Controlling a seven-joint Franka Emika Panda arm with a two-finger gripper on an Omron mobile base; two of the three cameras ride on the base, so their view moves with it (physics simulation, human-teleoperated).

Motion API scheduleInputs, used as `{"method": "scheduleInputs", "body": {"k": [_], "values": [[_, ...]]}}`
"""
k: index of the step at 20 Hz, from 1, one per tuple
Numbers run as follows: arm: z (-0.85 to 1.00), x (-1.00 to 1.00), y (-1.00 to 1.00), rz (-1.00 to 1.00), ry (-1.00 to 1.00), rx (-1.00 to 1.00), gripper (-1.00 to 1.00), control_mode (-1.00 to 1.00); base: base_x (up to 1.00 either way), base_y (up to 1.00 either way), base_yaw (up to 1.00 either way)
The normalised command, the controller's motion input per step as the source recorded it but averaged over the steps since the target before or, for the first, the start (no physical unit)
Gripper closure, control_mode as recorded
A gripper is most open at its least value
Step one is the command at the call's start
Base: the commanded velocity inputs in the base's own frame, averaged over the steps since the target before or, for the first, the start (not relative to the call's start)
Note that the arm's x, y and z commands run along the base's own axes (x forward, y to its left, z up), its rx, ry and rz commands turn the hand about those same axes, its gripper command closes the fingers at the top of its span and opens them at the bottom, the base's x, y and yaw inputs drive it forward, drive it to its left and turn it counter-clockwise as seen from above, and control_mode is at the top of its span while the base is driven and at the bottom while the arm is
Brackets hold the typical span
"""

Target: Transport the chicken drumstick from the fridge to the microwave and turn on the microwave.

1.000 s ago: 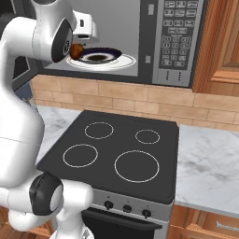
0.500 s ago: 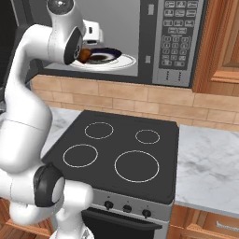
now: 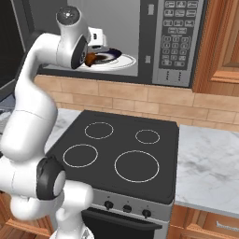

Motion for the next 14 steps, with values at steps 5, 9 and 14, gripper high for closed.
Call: {"method": "scheduleInputs", "body": {"k": [5,9,14], "values": [[0.00,0.57,0.00,0.01,0.02,-0.03,1.00,-1.00,0.00,0.00,0.00],[0.00,0.57,0.00,0.03,0.09,-0.02,1.00,-1.00,0.00,0.00,0.00],[0.00,0.56,0.00,0.04,0.13,0.00,1.00,-1.00,0.00,0.00,0.00]]}}
